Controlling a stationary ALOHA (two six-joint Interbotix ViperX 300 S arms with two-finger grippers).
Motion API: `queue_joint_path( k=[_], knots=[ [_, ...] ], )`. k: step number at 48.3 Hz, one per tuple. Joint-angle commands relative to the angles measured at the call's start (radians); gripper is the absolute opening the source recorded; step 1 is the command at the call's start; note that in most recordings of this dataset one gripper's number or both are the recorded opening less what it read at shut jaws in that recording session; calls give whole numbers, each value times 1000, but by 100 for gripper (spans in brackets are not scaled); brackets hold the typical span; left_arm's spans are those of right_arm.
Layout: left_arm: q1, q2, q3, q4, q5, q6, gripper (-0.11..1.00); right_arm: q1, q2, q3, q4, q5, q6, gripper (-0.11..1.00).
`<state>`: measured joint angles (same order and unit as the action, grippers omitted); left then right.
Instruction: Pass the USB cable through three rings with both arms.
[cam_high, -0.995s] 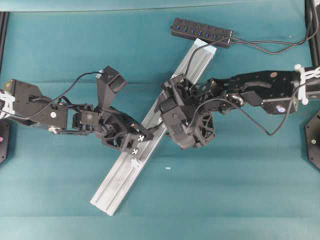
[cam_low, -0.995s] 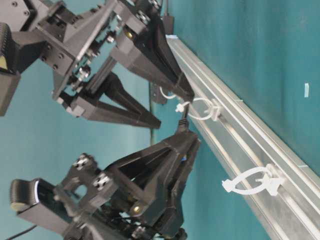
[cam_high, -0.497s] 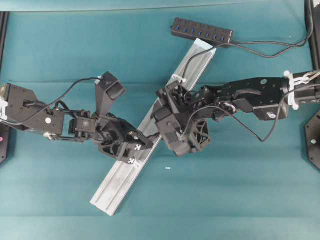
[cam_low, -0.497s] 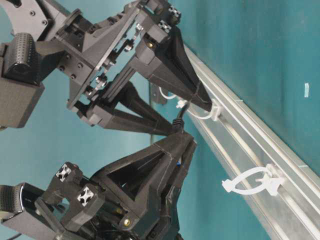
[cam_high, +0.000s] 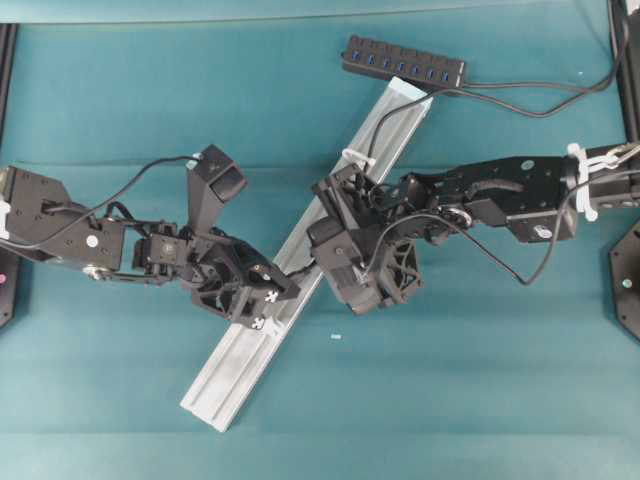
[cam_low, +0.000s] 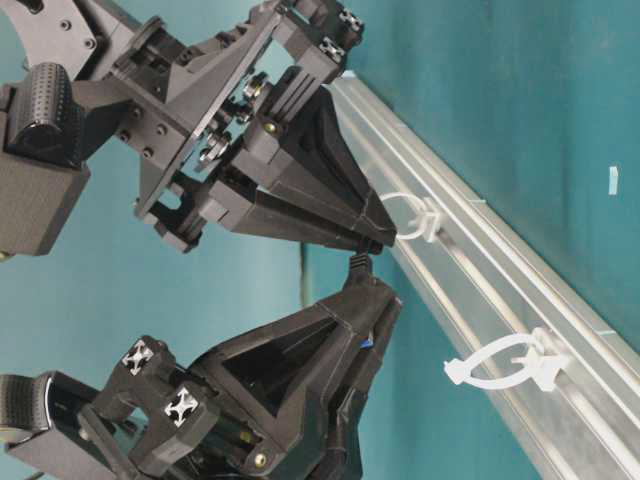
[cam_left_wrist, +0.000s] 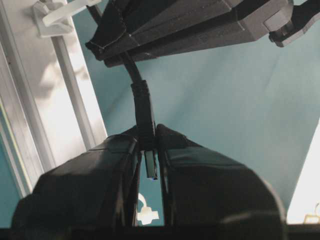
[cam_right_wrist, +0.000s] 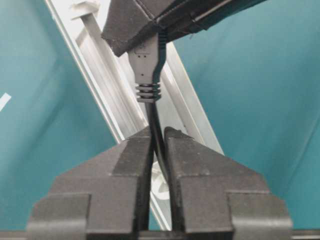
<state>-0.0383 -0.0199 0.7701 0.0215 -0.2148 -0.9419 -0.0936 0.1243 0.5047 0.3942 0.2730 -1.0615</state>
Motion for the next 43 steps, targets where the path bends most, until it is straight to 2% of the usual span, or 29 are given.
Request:
queue_joint_path(
  k=[1,9,17,26,28,32,41,43],
  knots=[
    [-3,-51,-9,2,-2,3,10,-2,0,-20,2,-9,14,8],
    [2,-49,-11,2,2,8,10,-2,8,-34,-5,8,6,8],
    [5,-54,-5,2,2,14,10,-3,23,-58,-43,49,2,8],
    [5,-75,21,2,2,12,10,-2,46,-83,-64,91,-9,8],
    [5,-80,25,5,2,11,13,-3,49,-87,-66,95,-17,8],
    [5,-91,35,5,2,6,29,-2,55,-92,-66,97,-31,8],
    [-11,-137,60,5,20,5,83,12,71,-95,-74,101,-48,8],
    [-14,-153,69,2,31,5,91,15,75,-95,-84,106,-54,8]
  ],
)
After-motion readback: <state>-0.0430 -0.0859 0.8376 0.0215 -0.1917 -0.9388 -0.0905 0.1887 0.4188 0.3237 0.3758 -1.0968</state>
